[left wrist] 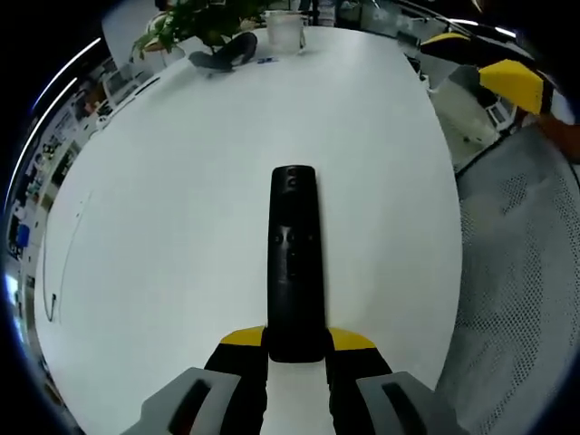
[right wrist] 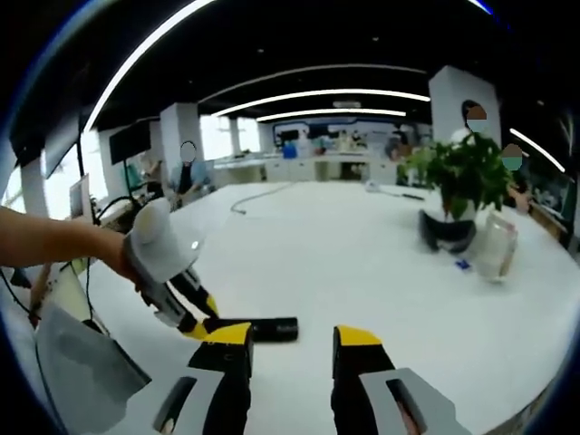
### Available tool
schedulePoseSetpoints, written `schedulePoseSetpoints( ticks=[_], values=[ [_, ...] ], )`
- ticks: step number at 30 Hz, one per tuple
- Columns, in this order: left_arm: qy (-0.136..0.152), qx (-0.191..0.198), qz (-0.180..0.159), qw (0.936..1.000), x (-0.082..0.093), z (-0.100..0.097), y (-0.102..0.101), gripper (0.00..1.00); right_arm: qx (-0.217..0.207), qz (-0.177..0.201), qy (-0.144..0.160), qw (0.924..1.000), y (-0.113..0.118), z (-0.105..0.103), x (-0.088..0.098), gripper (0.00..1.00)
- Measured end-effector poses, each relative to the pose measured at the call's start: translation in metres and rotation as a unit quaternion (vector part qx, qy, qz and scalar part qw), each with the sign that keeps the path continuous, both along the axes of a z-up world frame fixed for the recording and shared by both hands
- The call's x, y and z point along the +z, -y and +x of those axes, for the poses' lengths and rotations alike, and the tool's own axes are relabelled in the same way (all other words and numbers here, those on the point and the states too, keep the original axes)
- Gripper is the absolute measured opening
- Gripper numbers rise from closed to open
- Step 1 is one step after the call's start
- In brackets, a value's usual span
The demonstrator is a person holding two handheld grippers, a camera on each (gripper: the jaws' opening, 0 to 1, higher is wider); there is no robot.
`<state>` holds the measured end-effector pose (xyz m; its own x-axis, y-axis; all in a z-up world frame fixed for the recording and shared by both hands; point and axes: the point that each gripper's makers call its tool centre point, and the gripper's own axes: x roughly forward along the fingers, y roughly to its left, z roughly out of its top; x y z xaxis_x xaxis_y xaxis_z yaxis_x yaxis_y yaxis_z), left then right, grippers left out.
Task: Press the specified remote control buttons in sequence, fully releasing each button before pressing the next.
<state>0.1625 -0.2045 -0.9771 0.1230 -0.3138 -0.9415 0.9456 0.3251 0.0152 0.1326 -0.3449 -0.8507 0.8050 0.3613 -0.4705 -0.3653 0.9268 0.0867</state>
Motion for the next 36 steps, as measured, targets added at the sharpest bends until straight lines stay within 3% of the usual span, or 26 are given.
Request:
schedulePoseSetpoints(
  ticks=[13, 20, 36],
  values=[
    [-0.002, -0.017, 0.0, 0.9999, 0.0, -0.018, 0.002, 0.23, 0.014, -0.002, -0.023, 0.9996, -0.005, -0.005, -0.006, 0.08],
    [-0.002, -0.02, 0.001, 0.9998, 0.0, -0.028, 0.003, 0.23, 0.025, -0.023, -0.044, 0.9984, -0.008, -0.008, -0.015, 0.0],
    [0.004, 0.014, -0.023, 0.9996, 0.001, -0.044, 0.006, 0.23, 0.048, -0.042, -0.077, 0.9949, -0.015, -0.016, -0.026, 0.0]
  ],
)
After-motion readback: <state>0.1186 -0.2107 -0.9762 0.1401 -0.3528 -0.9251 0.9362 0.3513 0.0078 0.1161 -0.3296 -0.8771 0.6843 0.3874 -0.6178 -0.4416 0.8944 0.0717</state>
